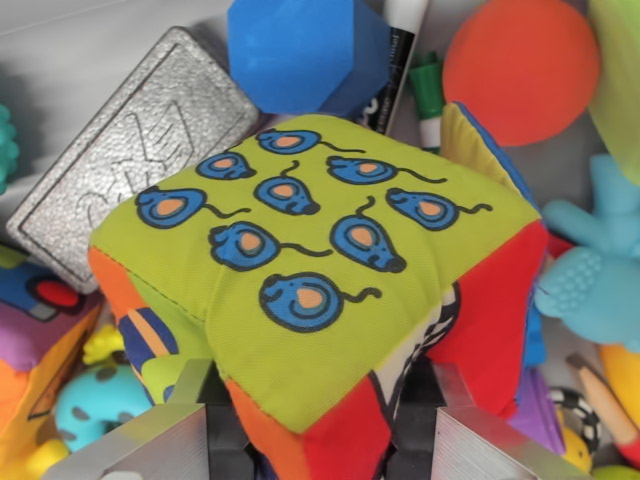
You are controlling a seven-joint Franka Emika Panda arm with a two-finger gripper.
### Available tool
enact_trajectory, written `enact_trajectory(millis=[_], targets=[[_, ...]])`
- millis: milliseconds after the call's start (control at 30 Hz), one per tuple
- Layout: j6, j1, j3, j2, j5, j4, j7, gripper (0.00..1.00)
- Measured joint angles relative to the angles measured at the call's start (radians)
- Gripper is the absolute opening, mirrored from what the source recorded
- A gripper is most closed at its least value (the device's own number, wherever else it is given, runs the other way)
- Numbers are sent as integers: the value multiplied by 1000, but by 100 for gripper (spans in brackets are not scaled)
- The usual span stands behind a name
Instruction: Pick an object from the bin
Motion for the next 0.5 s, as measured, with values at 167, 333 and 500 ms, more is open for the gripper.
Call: enact_trajectory(millis=[167,333,500], targets=[[-35,0,0,-28,0,8,0,0],[-80,0,0,-60,0,20,0,0],[-124,0,0,-90,0,35,0,0]])
